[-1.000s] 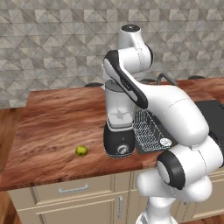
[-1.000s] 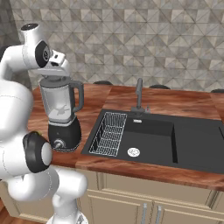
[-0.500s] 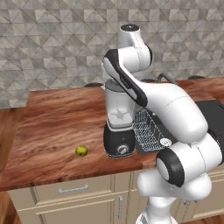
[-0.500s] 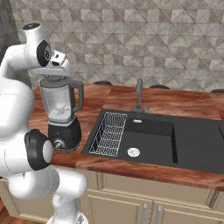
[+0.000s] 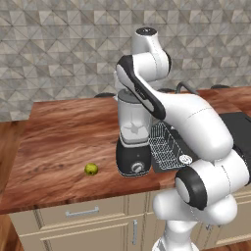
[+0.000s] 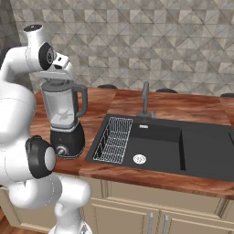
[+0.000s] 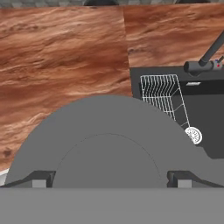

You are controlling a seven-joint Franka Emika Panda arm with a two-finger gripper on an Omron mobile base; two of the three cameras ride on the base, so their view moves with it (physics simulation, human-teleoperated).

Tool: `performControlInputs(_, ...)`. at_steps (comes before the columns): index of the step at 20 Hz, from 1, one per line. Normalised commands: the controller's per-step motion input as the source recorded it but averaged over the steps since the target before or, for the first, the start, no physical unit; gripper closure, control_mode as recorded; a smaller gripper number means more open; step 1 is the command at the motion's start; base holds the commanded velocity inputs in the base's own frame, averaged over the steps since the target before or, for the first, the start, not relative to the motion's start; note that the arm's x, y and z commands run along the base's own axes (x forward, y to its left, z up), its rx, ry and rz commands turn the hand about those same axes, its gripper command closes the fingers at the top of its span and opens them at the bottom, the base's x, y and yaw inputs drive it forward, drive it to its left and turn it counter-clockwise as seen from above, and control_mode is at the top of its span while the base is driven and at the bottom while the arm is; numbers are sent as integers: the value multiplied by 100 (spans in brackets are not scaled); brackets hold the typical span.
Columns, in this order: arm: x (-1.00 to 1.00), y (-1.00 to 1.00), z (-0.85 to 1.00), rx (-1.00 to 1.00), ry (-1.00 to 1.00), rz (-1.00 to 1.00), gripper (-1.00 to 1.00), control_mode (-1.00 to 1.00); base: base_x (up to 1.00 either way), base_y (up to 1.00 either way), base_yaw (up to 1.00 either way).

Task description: Open the blender lid, put the pear in the blender, close the lid, and start the blender.

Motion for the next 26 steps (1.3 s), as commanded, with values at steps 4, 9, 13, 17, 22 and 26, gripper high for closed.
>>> performControlInputs(4,-2,1,-68,0,0,0,100,-100,0,0,0)
performControlInputs(9,-2,0,-43,0,9,0,100,-100,0,0,0)
performControlInputs(13,0,7,-23,0,1,0,100,-100,0,0,0)
performControlInputs(17,-9,11,-1,0,-4,0,100,-100,0,0,0)
performControlInputs(22,-31,5,14,0,-4,0,100,-100,0,0,0)
performControlInputs(26,-2,-1,60,0,-15,0,100,-100,0,0,0)
